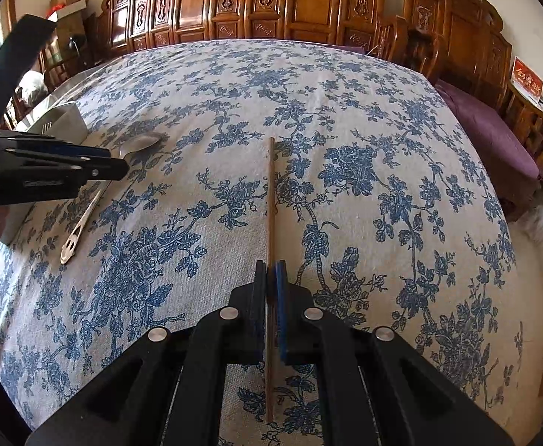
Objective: Organize utensils
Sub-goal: 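Grasp the metal spoon with the left gripper while the right gripper grasps a wooden chopstick, then lower the metal spoon into the grey tray and open the left gripper while the right gripper carries the chopstick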
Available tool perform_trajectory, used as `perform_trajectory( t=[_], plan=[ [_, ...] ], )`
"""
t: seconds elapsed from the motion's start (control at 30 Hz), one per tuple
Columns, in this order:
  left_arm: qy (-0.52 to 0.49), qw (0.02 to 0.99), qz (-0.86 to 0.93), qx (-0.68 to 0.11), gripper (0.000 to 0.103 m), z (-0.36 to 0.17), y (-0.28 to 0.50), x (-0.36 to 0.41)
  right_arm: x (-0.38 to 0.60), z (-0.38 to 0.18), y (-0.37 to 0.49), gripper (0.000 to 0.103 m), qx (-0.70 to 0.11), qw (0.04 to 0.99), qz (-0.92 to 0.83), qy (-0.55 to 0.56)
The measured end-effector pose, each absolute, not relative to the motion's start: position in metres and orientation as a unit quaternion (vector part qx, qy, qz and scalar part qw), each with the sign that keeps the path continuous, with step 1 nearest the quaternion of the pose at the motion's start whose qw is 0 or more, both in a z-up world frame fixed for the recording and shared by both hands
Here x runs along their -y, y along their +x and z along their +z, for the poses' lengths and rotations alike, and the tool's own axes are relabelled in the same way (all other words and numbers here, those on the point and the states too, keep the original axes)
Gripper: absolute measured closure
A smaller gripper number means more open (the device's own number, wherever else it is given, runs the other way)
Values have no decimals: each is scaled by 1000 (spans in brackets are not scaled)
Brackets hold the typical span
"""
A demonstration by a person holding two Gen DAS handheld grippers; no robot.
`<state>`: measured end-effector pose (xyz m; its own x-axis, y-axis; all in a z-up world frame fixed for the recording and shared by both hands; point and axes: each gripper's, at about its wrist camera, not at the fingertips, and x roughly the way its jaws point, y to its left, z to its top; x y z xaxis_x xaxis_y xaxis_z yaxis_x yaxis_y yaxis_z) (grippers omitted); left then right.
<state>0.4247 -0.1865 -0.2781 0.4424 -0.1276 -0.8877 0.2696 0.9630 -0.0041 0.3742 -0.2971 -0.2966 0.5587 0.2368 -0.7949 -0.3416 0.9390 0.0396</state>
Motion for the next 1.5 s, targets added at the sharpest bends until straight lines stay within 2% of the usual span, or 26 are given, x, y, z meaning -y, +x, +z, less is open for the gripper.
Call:
perform_trajectory(
  t=[0.17, 0.2, 0.23, 0.37, 0.63, 1.5],
  plan=[
    [63, 844, -115, -520, 83, -282, 432, 186, 298, -297, 374, 96, -440, 881, 165, -55],
    [63, 844, -115, -520, 85, -282, 431, 186, 298, -297, 374, 96, -440, 881, 164, -55],
    [64, 844, -116, -519, 93, -283, 431, 187, 298, -297, 374, 96, -440, 881, 164, -55],
    [73, 847, -124, -511, 98, -281, 425, 190, 298, -297, 375, 96, -442, 881, 163, -52],
    [85, 850, -147, -498, 99, -261, 403, 187, 293, -290, 370, 97, -445, 879, 167, -36],
    [51, 897, -162, -408, 99, -150, 326, 112, 210, -199, 311, 97, -397, 891, 209, -69]
  ],
)
